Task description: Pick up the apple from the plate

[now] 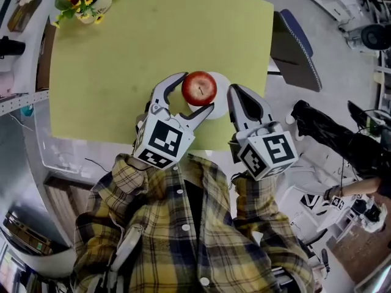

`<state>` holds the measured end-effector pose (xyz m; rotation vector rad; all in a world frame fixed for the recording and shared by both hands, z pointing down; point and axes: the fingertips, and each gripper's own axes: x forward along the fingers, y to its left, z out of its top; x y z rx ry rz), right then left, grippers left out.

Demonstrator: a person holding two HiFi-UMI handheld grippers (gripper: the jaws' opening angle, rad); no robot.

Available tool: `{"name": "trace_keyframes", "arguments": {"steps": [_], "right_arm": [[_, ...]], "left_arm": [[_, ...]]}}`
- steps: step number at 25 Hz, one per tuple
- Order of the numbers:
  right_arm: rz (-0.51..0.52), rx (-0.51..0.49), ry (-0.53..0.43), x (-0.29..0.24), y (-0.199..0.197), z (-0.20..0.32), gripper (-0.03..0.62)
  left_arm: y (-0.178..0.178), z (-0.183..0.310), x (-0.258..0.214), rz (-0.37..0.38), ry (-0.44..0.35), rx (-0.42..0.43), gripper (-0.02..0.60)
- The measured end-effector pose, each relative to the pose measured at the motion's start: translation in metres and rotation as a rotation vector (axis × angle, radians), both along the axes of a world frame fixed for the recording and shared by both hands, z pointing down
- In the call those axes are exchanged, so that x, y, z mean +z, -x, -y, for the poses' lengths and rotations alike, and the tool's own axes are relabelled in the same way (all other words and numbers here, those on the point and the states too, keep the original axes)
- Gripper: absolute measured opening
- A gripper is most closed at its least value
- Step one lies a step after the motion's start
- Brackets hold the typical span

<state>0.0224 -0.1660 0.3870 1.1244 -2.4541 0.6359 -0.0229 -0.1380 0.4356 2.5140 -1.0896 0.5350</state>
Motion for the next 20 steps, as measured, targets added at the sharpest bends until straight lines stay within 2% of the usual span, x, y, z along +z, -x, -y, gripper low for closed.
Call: {"name": "trace_keyframes", "arguments": {"steps": [11,20], "right_arm": [[0.019,-0.103,-0.073,-0.048,0.041,-0.016,-0.003],[0.004,-0.124,-0.138,-0.078,0.048,-0.022,-0.003]], "left_arm": [[0.036,-0.017,-0.071,0.021,-0.034,0.0,0.388],[0.055,-0.032,-0.112,0.01,-0.075,-0.01,0.388]]}}
